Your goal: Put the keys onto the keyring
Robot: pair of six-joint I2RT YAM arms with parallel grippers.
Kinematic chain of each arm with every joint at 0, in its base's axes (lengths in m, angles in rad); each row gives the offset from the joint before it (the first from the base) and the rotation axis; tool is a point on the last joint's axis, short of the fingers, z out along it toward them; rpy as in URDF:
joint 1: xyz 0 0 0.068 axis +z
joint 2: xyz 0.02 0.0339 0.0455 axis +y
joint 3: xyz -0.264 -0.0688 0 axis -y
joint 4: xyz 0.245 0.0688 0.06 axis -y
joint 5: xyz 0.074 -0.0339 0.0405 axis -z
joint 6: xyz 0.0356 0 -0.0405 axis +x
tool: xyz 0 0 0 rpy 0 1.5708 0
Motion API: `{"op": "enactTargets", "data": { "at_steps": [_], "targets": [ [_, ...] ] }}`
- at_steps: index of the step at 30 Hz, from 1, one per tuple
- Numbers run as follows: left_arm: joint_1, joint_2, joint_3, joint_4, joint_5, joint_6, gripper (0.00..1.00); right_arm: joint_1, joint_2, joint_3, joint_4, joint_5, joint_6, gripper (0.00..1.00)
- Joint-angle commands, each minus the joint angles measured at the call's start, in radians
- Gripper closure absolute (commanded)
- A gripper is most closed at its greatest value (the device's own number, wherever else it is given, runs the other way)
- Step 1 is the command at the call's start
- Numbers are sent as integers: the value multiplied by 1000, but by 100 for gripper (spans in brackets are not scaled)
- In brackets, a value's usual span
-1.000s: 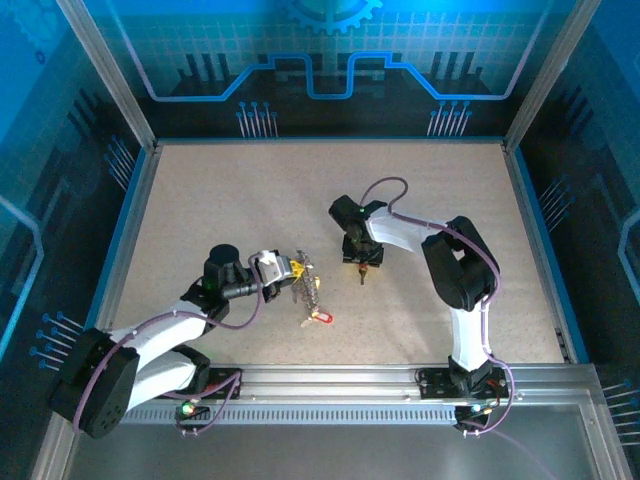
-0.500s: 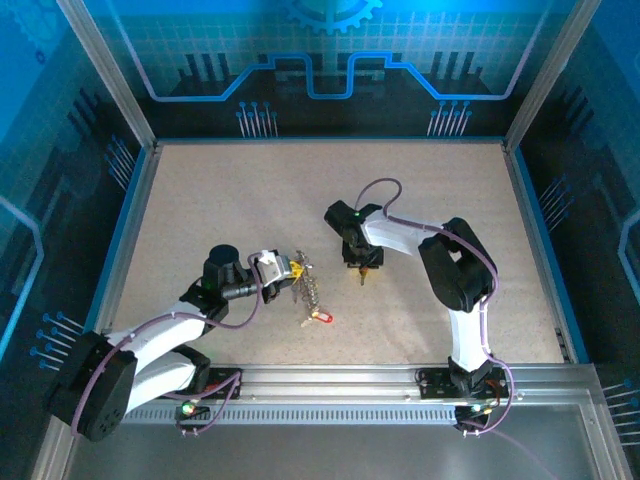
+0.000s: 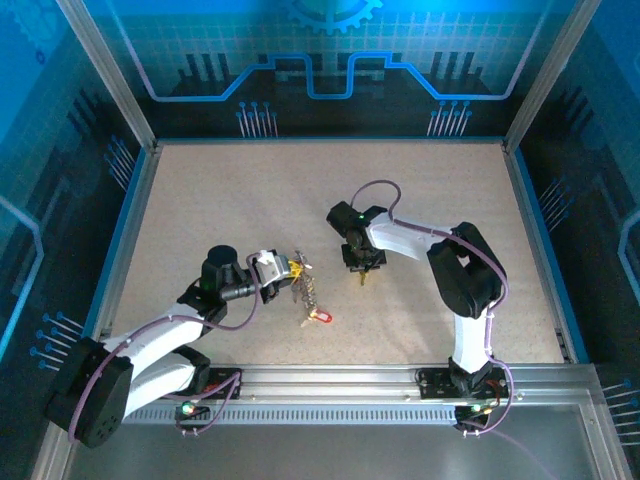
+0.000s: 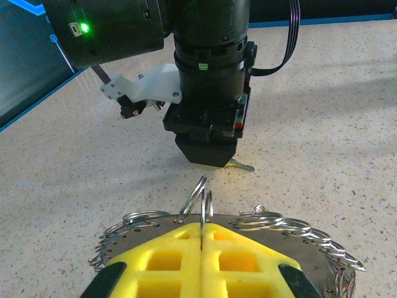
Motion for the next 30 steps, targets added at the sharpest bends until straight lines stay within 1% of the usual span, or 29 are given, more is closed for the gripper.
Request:
{"op": "enactTargets", "data": {
  "at_steps": [1, 9, 12, 15, 21, 26, 30],
  "targets": [
    [-5, 1, 13, -1, 7, -27, 100, 0, -4, -7, 23, -20, -92, 67],
    [-5, -21, 9, -5, -6, -31, 100, -44, -33, -41, 59, -97, -222, 68],
    [-5, -27, 12, -10, -12, -41, 100, -76, -34, -54, 68, -136, -253, 67],
    [-5, -34, 2, 7, -3, -54, 100, -85, -26, -53, 65, -157, -298, 65],
    [-5, -40, 1, -2, 3, -54, 100, -101, -46, -71, 79, -220, -326, 65],
    [-5, -29, 5, -2, 2, -56, 100, -112, -68, -88, 89, -248, -345, 62],
    [-5, -24, 2, 2, 3, -57, 100, -130, -95, -111, 112, -280, -363, 65]
  ]
}}
